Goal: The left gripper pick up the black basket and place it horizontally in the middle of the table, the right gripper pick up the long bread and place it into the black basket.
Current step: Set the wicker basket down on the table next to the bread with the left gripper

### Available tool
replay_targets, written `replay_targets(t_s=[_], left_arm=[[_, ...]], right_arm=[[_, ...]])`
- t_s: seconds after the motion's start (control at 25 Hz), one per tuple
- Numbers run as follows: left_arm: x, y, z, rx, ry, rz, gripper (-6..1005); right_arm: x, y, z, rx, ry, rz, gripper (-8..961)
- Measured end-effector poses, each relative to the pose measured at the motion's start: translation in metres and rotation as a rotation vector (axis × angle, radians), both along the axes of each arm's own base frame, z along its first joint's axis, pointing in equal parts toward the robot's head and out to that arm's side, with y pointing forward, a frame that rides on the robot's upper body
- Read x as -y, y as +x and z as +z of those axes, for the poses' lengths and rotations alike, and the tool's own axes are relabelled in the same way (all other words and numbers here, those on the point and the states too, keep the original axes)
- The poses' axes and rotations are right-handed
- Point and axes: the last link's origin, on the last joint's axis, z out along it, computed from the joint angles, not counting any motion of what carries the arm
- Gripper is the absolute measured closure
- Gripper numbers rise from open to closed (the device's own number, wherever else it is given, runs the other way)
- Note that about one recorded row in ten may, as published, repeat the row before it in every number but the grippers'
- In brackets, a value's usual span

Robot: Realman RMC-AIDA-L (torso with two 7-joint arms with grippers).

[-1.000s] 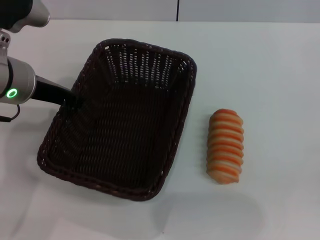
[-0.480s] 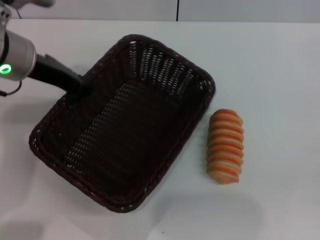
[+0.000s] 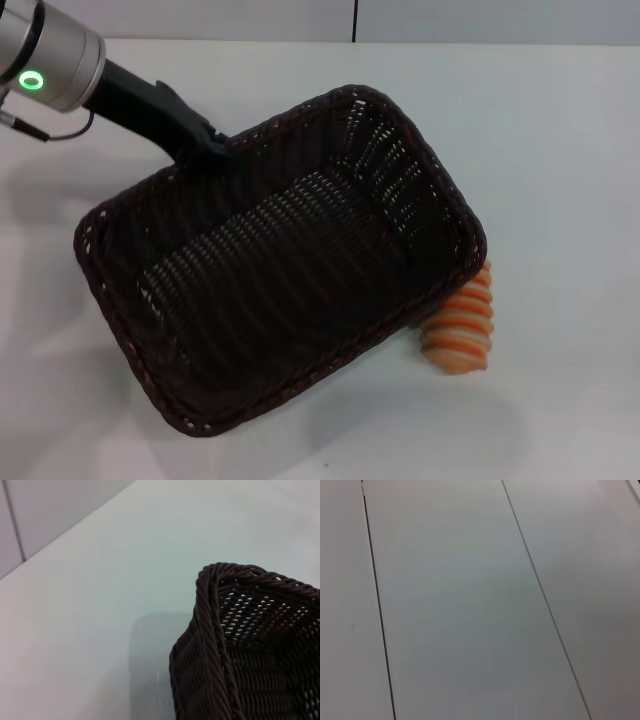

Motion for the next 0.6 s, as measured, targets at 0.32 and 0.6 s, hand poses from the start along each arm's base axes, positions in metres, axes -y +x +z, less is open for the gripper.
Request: replay_targets(t_s=[0.32, 0.6], left_arm=[[-0.013, 0.013, 0.007, 0.040, -0.114, -0.140, 802], [-0.012, 0.014, 0.002, 0.050, -0.176, -0.202, 803]], right_arm=[[0.000, -0.001, 0.000, 0.002, 0.002, 0.006, 149], [0.000, -0.002, -0.001, 0.003, -0.006, 0.010, 151]])
